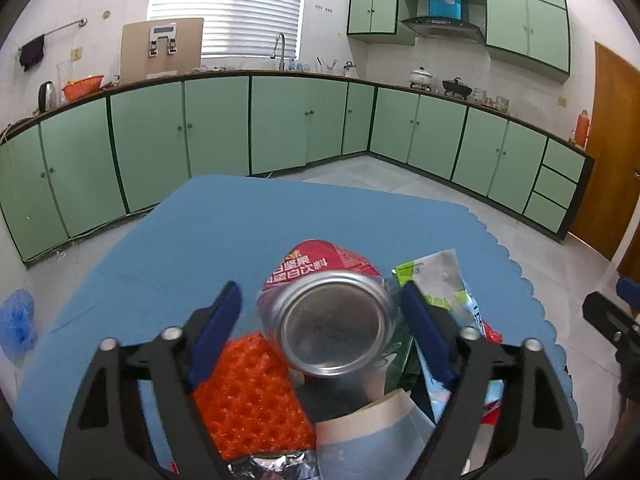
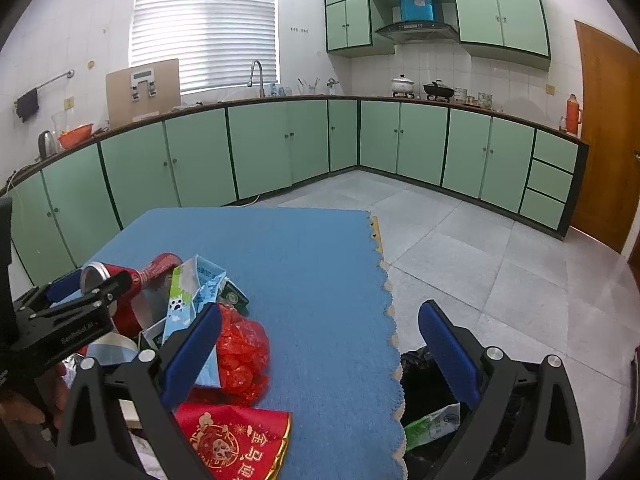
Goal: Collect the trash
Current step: 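Close the left tool around the red can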
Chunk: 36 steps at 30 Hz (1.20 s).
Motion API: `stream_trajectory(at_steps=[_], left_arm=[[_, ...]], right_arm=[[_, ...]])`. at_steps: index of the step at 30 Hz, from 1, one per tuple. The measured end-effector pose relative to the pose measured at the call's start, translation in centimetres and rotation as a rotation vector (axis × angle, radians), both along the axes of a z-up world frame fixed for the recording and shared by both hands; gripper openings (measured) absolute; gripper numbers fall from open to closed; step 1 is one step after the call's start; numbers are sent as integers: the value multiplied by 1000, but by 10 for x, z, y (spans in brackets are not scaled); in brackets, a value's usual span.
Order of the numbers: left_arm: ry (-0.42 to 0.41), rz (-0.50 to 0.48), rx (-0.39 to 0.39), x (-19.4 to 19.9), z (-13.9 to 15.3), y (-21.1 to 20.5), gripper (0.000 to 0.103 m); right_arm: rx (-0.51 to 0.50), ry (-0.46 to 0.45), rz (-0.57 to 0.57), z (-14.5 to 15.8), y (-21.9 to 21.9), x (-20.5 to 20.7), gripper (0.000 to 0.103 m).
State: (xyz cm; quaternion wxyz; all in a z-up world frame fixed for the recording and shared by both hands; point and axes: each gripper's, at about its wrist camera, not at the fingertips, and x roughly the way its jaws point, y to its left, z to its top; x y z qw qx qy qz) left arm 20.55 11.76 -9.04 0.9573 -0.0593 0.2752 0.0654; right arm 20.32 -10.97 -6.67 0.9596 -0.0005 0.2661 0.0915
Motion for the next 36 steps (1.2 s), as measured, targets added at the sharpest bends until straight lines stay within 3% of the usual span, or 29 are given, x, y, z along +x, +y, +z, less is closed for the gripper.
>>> stream_trajectory(at_steps=[3,17,20,23,26,27,30,36], left_arm=[[-2,-10,-6,-2,0,0,65],[-11,69,-35,-34,16,42,57],[-10,69,-32,-43,19,48,48],[16,51,-30,-52,17,53,24],[48,49,-33,-57,11,58,30],[51,52,-28,-58,10,59,41],[34,50,-20,-58,13,57,56],[59,2,35,-31,11,37,61]], right_arm=[[-2,8,6,-2,1,1,96],[1,12,34,2,8,-1,96],[1,12,50,2,14,-2,96],[-15,8,66,3,22,-6,96],[-23,8,71,3,25,-8,96],[-22,10,72,3,25,-8,96],[-23,15,74,3,29,-7,96],[-23,9,74,3,30,-9,96]])
